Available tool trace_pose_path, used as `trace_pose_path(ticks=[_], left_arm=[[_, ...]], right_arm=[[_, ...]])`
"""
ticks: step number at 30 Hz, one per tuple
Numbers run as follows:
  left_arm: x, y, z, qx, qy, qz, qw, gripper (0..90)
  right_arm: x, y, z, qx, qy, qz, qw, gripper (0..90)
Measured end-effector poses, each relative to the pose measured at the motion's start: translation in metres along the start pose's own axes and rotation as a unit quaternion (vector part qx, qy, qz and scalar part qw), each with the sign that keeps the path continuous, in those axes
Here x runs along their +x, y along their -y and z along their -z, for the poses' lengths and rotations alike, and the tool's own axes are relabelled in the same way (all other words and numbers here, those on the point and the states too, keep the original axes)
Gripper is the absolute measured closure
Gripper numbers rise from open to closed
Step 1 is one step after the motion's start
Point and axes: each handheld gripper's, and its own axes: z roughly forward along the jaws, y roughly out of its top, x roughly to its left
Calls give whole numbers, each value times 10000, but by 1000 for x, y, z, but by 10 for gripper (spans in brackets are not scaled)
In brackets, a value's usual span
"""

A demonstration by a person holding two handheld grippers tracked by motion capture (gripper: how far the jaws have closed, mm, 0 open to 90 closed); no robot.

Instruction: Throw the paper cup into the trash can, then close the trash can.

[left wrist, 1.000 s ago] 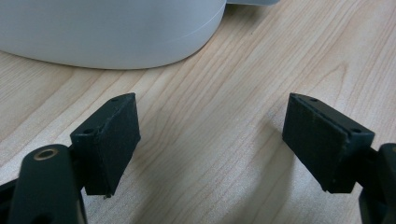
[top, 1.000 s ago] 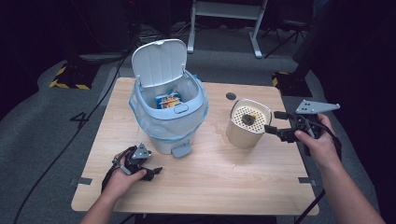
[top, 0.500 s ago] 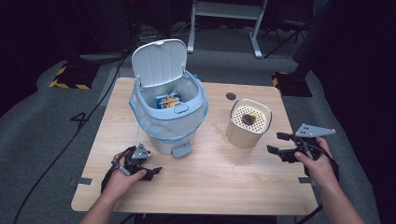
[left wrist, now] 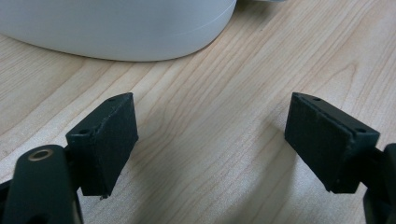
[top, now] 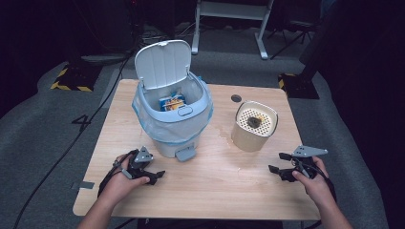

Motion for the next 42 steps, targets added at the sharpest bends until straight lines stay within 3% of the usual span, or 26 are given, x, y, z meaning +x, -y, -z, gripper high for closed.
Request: trace_pose_path(ticks=[9,12,16,27,31,42], left_arm=[[0,0,0,5,9,-4,10000,172],[2,0,1,-9,30,-13,10000,181],[3,2,2,-51,27,3,10000,222],[1,2,8,51,-7,-6,10000,328],[2,0,15,-157,259,148,9994,318],[8,-8,45,-426,337,75,9985,335]], right_arm=[[8,31,-23,161,226,-26,9996,219],[9,35,-27,125,348,30,9993,200],[12,36,-27,158,566,-138,9982,156],[12,36,-27,168,584,-171,9980,151],[12,36,-27,168,584,-170,9980,151],[12,36,-27,168,584,-170,9980,151]])
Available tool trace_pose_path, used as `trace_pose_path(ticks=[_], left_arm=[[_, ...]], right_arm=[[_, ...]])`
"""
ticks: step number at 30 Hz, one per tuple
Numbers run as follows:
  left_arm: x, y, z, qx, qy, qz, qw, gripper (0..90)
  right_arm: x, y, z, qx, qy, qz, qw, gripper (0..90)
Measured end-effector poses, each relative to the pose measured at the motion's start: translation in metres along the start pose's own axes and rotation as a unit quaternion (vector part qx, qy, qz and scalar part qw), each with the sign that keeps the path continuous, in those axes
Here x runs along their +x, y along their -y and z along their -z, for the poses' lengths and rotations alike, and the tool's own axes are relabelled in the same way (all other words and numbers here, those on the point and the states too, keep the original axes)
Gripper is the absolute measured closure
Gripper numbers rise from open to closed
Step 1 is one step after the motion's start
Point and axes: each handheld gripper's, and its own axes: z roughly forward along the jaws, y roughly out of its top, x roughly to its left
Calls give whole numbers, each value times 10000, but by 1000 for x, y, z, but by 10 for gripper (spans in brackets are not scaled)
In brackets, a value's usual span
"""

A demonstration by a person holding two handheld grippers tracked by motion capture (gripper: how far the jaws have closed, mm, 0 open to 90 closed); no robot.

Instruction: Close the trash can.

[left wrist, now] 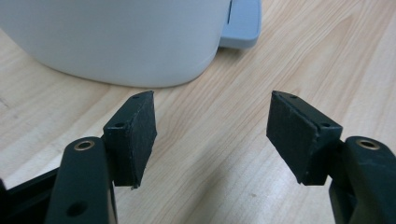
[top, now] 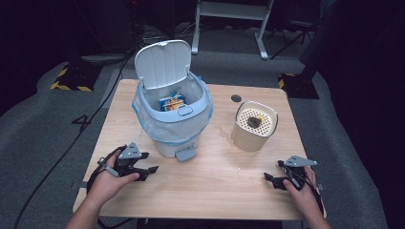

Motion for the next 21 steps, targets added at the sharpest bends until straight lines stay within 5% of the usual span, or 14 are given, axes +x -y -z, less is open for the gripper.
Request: trace_pose_path(ticks=[5,14,19,21], left_arm=[[4,-8,20,-247,229,-84,9994,352],[10,-24,44,-565,301,-39,9979,372],[18,-42,62,-825,653,65,9944,376],[21,-48,69,-879,641,70,9940,381]], right_arm=[[0,0,0,6,-11,3,10000,145],[-1,-1,-1,11,-41,25,10000,142],[-1,-1,-1,10,-41,23,10000,142],[-1,-1,-1,11,-41,25,10000,142]])
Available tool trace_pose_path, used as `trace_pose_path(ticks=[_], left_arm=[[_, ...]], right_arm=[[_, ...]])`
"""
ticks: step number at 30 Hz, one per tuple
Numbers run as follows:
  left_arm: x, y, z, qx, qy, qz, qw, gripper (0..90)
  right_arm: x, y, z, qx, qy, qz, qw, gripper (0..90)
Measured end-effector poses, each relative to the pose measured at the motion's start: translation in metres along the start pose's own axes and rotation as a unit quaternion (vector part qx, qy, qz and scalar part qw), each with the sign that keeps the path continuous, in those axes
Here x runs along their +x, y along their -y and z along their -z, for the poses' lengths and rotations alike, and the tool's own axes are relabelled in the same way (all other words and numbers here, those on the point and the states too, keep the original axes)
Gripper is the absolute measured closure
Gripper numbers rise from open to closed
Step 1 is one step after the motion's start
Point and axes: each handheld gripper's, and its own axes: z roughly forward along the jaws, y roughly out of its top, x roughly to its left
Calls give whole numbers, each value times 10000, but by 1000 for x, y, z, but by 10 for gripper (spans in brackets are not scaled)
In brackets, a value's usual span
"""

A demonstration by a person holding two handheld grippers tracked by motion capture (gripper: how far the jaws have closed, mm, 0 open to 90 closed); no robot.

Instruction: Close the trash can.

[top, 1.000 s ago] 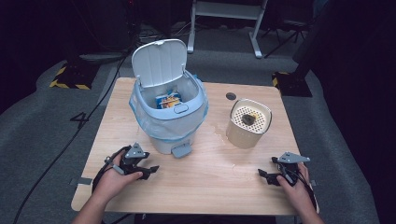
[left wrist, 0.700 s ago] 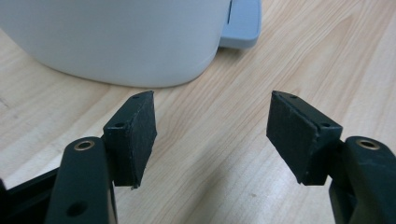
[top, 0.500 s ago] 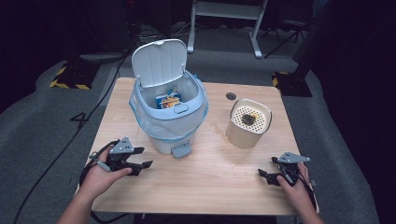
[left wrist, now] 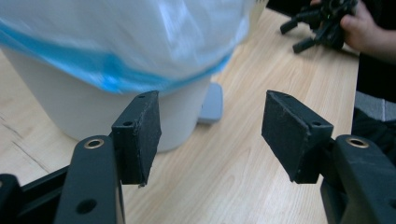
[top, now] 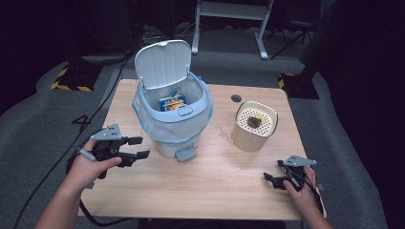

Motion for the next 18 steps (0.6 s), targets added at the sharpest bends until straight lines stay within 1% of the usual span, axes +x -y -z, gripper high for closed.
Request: trace_pose_path(ticks=[2,3,4,7,11,14,16,18], left_arm=[[3,-8,6,-61,-31,-3,10000,386],[3,-8,6,-61,-31,-3,10000,390],[5,-15,12,-162,-80,-7,9998,393],[8,-27,20,-335,-116,16,9994,400],[13,-39,27,-578,-91,89,9982,411],[16,-48,31,-788,-192,107,9966,421],[17,-54,33,-956,-254,120,9950,427],[18,-60,34,-1056,-299,130,9939,430]], right_arm=[[0,0,0,-1,1,0,10000,142],[0,0,0,0,0,-1,10000,142],[0,0,0,-1,0,-3,10000,142],[0,0,0,-1,1,-1,10000,142],[-1,-1,-1,-4,-10,5,10000,141],[-1,-1,-1,-4,-10,8,10000,142],[-1,-1,-1,-5,-9,7,10000,141],[-1,-1,-1,-4,-9,7,10000,141]])
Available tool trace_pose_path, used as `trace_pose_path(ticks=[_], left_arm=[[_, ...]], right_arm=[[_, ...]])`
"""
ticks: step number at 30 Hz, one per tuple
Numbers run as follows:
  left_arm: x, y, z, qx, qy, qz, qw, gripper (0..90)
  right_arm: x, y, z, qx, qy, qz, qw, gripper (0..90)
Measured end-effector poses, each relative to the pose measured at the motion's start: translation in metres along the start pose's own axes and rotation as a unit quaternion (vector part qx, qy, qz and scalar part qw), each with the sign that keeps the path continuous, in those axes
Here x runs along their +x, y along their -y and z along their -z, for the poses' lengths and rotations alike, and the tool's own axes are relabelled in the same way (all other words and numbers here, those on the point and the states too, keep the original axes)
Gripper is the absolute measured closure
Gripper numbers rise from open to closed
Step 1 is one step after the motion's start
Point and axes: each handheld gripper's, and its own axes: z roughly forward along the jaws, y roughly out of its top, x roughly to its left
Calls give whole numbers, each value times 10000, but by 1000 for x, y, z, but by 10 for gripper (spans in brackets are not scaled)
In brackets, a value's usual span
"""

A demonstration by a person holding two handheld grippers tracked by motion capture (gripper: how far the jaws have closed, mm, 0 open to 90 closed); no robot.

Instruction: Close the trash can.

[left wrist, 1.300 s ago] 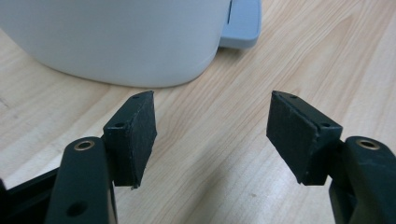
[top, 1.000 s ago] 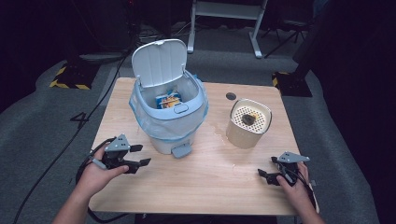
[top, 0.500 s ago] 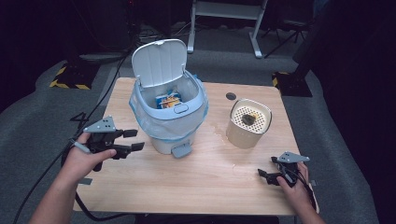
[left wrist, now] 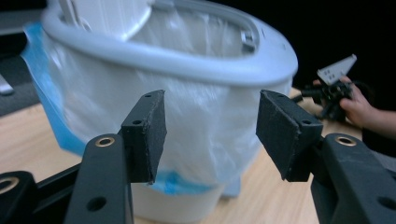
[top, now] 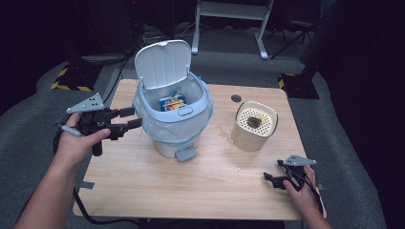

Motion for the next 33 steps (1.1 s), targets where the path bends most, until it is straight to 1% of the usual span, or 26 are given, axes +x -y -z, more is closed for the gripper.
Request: trace_pose_path(ticks=[3,5,6,7,8,9,13,16,18,20,21,22,23,24,26,29,33], left_arm=[[2,-9,-2,-114,14,67,9999,424],[2,-12,-2,-129,-2,58,9999,424],[4,-18,-3,-160,-64,57,9998,426],[4,-18,-3,-160,-64,57,9998,428],[5,-25,-3,-208,-144,37,9997,431],[6,-28,-2,-246,-170,38,9995,436],[9,-41,0,-420,-316,62,9986,469],[12,-48,0,-502,-388,104,9979,478],[15,-53,0,-449,-463,86,9979,503],[17,-58,0,-366,-582,56,9976,522],[17,-58,0,-366,-582,56,9976,544],[18,-61,1,-346,-649,58,9973,552],[20,-66,1,-355,-787,45,9963,558],[21,-68,1,-345,-850,15,9958,568],[23,-71,2,-333,-1001,46,9944,599],[28,-75,1,-275,-1223,92,9921,671],[35,-80,0,-189,-1428,159,9894,781]], right_arm=[[0,0,0,1,0,1,10000,142],[0,0,0,0,-5,4,10000,142],[0,0,0,0,-4,5,10000,141],[0,0,0,1,-4,8,10000,141],[0,0,0,2,-5,9,10000,141],[0,0,0,0,-4,7,10000,141],[0,0,0,0,-5,8,10000,141],[0,0,0,1,-4,9,10000,141],[0,0,0,1,-5,9,10000,141],[0,0,0,1,-5,10,10000,141],[0,0,0,1,-5,10,10000,141],[0,0,0,1,-5,9,10000,141],[0,0,0,2,-6,9,10000,141],[-1,0,0,4,-8,13,10000,142],[-1,0,0,4,-9,13,10000,141],[-1,0,0,1,-10,17,10000,142],[-1,0,0,-1,-8,16,10000,141]])
